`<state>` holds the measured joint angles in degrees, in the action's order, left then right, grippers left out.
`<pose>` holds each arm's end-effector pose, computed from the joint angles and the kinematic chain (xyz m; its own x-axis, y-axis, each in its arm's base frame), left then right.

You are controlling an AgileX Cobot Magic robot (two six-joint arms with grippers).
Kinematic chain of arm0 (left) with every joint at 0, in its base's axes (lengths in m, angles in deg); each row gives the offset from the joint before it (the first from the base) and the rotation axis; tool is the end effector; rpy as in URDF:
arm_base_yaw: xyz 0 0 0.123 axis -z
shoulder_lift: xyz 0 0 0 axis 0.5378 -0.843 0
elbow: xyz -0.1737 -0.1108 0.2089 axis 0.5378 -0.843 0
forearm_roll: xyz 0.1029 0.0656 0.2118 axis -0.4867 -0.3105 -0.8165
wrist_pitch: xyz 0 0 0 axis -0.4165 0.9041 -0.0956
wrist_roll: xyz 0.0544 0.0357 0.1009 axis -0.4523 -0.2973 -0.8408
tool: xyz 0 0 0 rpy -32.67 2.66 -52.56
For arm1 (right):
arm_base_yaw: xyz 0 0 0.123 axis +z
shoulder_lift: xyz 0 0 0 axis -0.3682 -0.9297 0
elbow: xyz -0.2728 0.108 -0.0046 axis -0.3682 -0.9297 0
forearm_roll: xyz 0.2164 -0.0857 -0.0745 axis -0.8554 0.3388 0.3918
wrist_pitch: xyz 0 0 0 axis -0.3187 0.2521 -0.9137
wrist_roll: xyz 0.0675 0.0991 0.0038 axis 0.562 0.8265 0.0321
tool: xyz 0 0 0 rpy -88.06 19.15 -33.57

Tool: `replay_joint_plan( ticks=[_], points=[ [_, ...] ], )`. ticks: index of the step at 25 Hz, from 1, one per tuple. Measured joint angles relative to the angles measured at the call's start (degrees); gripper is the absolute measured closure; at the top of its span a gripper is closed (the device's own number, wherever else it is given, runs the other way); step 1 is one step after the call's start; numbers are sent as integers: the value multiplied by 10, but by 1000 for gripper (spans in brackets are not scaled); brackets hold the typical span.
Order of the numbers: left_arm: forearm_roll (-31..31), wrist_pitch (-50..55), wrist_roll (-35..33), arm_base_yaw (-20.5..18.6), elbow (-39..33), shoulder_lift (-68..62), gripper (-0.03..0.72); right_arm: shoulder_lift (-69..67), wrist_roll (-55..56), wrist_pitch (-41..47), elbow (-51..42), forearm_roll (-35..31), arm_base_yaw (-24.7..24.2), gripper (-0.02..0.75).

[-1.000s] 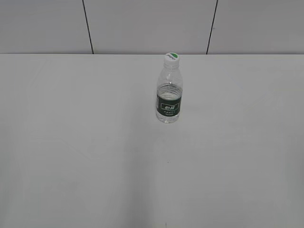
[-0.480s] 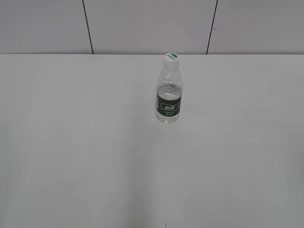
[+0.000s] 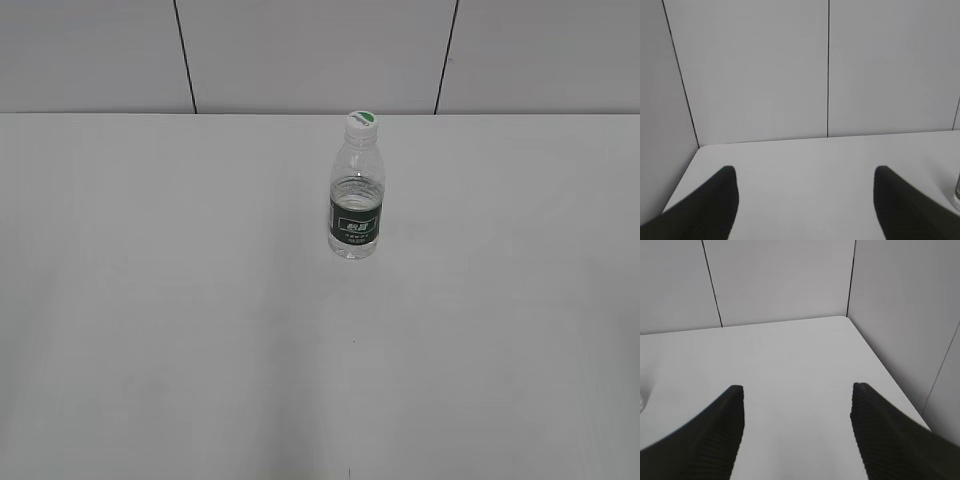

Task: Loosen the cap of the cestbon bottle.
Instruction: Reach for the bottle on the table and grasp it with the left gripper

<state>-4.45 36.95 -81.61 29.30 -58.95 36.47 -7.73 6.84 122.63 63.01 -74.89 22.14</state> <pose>0.0240 -0.0047 0.3132 -0.0363 0.0415 -0.9985 -0.0049 0.9991 0.0417 0.0197 -0.0119 0.2840 -0.1957 -0.0716 -0.9780 0.0756 0.9933 -0.0878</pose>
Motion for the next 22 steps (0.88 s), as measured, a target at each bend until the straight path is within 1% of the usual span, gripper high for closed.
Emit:
replay_joint_plan(
  ticks=[2,6,10,17,18,22],
  points=[
    [4,-26,0,0,-18,-15,176,-2,0,-18,-14,0,0,220],
    [34,-66,0,0,-50,-54,176,-28,0,-72,-39,0,0,220],
    [46,-107,0,0,-68,-95,176,-57,0,-106,-51,0,0,220],
    [50,-201,0,0,-75,-182,178,-108,0,-112,-52,0,0,220],
    [50,-227,0,0,-75,-215,178,-117,0,-113,-52,0,0,220],
    [50,-273,0,0,-75,-267,178,-121,0,-114,-52,0,0,220]
  ],
)
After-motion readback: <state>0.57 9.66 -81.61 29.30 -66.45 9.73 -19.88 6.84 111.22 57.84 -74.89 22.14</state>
